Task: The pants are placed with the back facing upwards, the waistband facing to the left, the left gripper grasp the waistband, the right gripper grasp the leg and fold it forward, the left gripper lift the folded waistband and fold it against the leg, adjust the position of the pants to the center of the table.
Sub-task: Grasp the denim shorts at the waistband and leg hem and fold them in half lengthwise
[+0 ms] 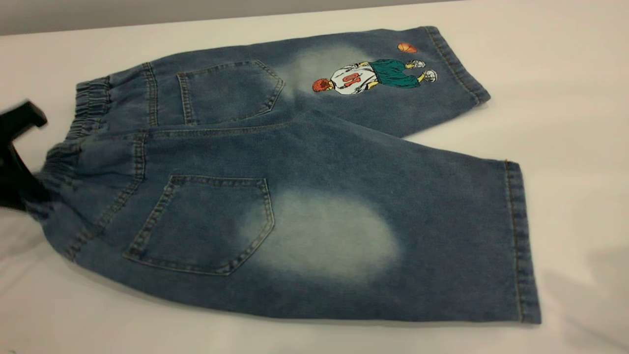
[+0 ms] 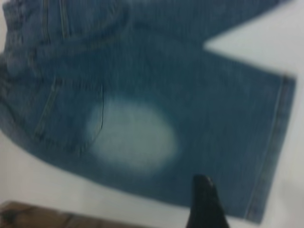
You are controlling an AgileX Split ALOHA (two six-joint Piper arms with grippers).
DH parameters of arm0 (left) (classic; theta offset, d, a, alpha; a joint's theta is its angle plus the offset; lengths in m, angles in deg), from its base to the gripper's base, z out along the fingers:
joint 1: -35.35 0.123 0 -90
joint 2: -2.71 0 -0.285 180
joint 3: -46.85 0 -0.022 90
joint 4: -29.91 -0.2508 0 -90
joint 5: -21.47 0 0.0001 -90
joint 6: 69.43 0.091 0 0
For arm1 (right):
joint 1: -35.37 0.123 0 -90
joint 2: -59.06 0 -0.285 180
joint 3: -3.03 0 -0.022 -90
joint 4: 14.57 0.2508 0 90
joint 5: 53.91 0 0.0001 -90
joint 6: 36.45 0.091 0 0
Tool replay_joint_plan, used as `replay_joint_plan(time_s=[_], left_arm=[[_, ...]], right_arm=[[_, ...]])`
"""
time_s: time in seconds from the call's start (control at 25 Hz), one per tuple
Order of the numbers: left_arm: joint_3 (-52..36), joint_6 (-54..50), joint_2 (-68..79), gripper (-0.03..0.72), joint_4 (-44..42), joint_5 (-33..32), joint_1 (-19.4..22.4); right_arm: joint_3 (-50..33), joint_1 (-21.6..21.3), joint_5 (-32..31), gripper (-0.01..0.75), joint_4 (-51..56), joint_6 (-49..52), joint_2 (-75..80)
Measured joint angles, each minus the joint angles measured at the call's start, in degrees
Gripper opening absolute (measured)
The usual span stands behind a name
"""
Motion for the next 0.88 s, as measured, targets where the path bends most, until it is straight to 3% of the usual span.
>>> replay_joint_plan(time_s=[0.48, 0.88], left_arm=[[0.1, 3.1, -8.4, 0.114, 0.3, -4.7, 0.0], [0.1, 8.2, -8.4, 0.114, 5.6, -4.7, 0.0]], right_arm=[[-13.0, 0.0, 5.8, 0.381, 14.9, -3.5, 10.8], [-14.0, 0.0, 6.1, 0.381, 35.7, -25.6, 25.9]])
